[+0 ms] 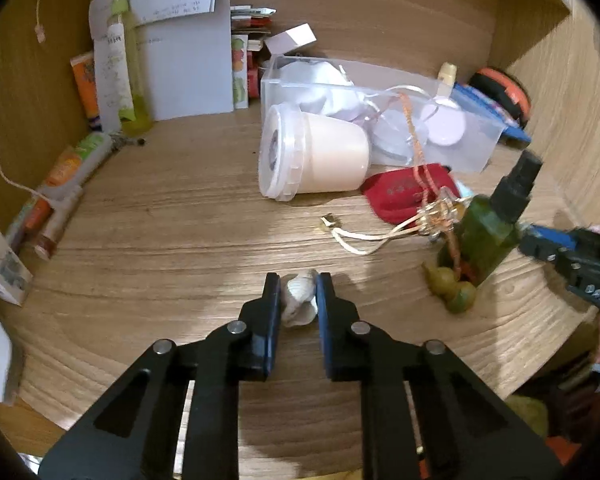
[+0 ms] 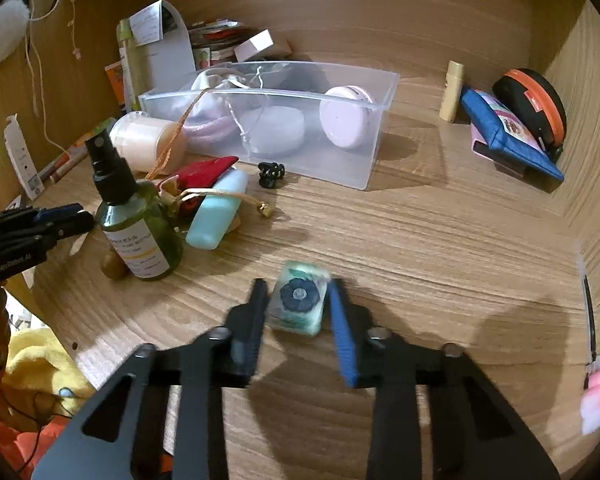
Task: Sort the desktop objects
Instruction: 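Grasp the small white shell with the left tool while the right tool grasps the square badge, then place the shell and the badge into the clear box and release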
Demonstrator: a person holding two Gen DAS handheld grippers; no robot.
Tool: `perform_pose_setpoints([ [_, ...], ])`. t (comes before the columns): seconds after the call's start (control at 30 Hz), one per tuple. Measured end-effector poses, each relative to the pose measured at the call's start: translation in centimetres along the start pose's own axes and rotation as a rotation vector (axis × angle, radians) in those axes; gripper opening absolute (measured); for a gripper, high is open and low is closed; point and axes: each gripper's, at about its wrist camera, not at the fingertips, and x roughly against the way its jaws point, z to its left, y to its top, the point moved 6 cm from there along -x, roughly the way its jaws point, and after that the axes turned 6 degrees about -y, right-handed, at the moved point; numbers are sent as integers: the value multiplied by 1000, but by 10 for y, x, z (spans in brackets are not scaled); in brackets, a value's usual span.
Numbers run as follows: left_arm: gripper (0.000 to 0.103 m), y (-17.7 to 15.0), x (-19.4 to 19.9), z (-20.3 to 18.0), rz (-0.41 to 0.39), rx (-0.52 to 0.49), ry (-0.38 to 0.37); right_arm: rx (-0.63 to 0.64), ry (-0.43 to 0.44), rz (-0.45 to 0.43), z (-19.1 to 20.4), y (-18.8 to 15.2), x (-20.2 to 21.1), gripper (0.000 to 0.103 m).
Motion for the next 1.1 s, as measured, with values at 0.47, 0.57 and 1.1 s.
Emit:
perform_pose_setpoints([
  [0.47, 17, 49, 32, 14, -123, 34, 37, -56, -10, -54, -27, 36, 13, 22],
  [0.57, 17, 68, 37, 13, -154, 24, 33, -57, -18, -89, -33, 54, 19, 22],
  [1.1, 17, 149, 1, -7, -189, -16, -117, -33, -14, -147, -32, 125, 1, 22],
])
